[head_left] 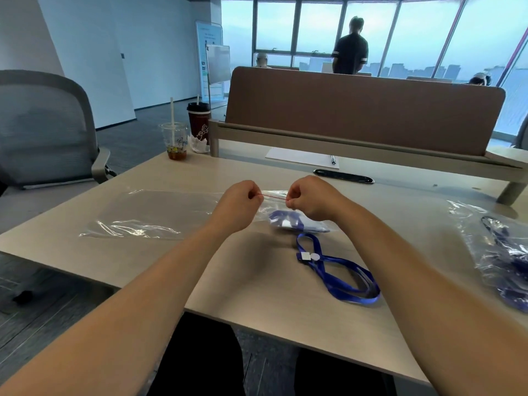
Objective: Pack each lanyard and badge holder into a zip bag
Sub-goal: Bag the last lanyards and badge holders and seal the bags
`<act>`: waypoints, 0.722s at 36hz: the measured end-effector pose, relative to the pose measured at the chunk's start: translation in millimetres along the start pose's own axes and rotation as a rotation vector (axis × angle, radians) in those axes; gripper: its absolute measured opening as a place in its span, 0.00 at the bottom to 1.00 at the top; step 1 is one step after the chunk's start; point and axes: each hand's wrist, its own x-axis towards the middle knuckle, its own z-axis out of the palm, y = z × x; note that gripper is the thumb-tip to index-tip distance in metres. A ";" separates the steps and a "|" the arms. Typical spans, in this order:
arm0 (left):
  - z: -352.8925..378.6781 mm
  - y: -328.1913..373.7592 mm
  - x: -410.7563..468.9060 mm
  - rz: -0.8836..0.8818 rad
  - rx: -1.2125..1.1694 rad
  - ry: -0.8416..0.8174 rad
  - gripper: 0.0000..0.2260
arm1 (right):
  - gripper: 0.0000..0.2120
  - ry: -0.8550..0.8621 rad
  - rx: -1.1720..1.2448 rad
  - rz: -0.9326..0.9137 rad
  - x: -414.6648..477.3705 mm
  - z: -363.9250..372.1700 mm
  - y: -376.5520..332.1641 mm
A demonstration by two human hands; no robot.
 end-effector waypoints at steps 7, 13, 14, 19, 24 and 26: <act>-2.7 21.5 2.4 0.056 0.146 -0.078 0.13 | 0.08 0.003 -0.031 -0.031 -2.6 3.4 -1.1; 1.7 22.2 3.9 0.067 0.169 -0.110 0.09 | 0.09 0.035 -0.009 -0.041 -2.0 3.0 -0.5; 3.1 21.6 4.1 0.069 0.171 -0.097 0.08 | 0.10 0.040 -0.005 -0.042 -2.1 3.1 0.2; 6.8 20.5 5.5 0.086 0.154 -0.012 0.06 | 0.10 0.046 0.019 -0.042 -2.9 -1.7 4.2; 0.0 11.1 8.8 0.071 0.127 0.027 0.05 | 0.10 0.048 -0.002 -0.002 -8.0 -12.7 19.4; -0.9 8.3 9.2 0.070 0.137 0.038 0.05 | 0.10 0.054 -0.004 0.012 -10.6 -15.7 25.7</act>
